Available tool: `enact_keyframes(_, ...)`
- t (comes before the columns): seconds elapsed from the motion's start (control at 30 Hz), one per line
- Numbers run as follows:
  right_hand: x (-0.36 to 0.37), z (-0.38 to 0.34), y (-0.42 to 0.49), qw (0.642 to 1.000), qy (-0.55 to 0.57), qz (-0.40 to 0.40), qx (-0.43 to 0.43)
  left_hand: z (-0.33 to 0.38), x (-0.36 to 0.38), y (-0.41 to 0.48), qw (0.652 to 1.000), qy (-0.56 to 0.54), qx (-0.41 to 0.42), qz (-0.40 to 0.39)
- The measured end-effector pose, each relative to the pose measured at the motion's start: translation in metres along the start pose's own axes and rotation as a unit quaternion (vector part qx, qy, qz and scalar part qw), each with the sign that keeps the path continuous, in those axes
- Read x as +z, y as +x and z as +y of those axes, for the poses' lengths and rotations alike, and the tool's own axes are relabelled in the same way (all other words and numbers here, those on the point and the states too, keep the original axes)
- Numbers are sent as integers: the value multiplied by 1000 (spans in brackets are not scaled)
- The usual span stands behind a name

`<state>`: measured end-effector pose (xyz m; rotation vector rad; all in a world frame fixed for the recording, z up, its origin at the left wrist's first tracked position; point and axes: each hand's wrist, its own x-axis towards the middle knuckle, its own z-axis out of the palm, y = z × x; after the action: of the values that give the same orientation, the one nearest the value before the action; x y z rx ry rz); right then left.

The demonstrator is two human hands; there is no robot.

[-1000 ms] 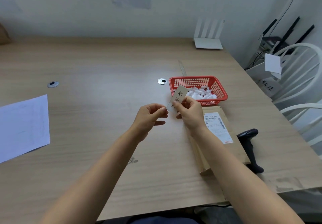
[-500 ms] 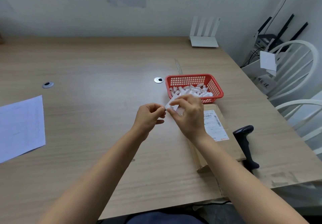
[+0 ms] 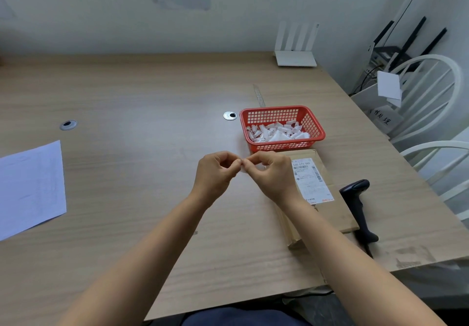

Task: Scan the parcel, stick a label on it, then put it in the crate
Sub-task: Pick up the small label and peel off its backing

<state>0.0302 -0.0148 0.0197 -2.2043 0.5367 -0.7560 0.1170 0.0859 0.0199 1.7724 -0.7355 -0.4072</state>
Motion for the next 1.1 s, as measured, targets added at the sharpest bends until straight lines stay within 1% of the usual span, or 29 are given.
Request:
enact_keyframes(0.1,-2,-2,1,1000,14,-6,27,0,3,-1,1000,18,21,8)
enact_keyframes(0.17,-6,-2,2,999,24,-31,37,-1,2,0,1000,21,21,9)
enact_keyframes(0.27,-10,-2,1,998,7,-50,25,-2,2,0,999,37,26,-3)
enact_keyframes(0.4,-7,2,1,998,-53,-12,-10,-2,8,-1,999,40,25,11)
enact_keyframes(0.5,-4,4,2,998,-57,17,-19,-1,10,-1,1000,12,14,15)
enact_keyframes(0.6,-2,5,0,997,-61,29,-26,-1,9,0,1000,-13,4,-3)
enact_keyframes(0.7,0,6,-1,998,-49,41,-11,-1,8,1,1000,-20,2,-15)
enact_keyframes(0.87,0,8,-1,999,3,42,34,-1,8,2,999,-15,6,-32)
enact_keyframes(0.93,-1,8,-1,998,9,48,35,-1,9,1,999,-11,10,-38)
enact_keyframes(1.1,-5,6,0,998,-21,63,-7,3,15,-4,995,-93,-24,-30)
